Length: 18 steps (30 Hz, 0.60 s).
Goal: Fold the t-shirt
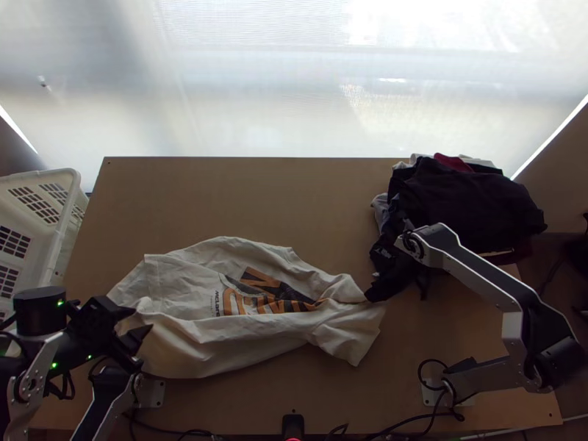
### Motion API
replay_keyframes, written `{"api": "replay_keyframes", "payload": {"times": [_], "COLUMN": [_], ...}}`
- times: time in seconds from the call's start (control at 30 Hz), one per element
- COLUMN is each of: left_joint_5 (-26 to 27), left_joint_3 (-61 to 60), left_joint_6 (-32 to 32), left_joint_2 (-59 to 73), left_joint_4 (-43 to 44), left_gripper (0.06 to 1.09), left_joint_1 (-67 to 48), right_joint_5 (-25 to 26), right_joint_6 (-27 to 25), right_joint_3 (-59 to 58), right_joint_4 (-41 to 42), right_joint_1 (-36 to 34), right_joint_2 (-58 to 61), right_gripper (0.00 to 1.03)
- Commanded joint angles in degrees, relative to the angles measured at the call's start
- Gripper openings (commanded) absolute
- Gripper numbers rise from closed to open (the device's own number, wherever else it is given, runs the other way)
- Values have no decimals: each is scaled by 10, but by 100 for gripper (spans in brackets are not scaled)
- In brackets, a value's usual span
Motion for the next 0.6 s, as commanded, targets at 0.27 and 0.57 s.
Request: {"api": "replay_keyframes", "payload": {"times": [0.27, 0.57], "left_joint_5": [-89, -82], "left_joint_3": [154, 146], "left_joint_6": [79, 137], "left_joint_2": [167, 389], "left_joint_4": [-37, -27], "left_gripper": [103, 101], "left_joint_1": [-69, -8], "right_joint_5": [1, 2], "right_joint_6": [16, 16], "right_joint_3": [-4, 0], "right_joint_4": [21, 29], "right_joint_1": [21, 31], "right_joint_2": [18, 20], "right_gripper": [3, 3]}}
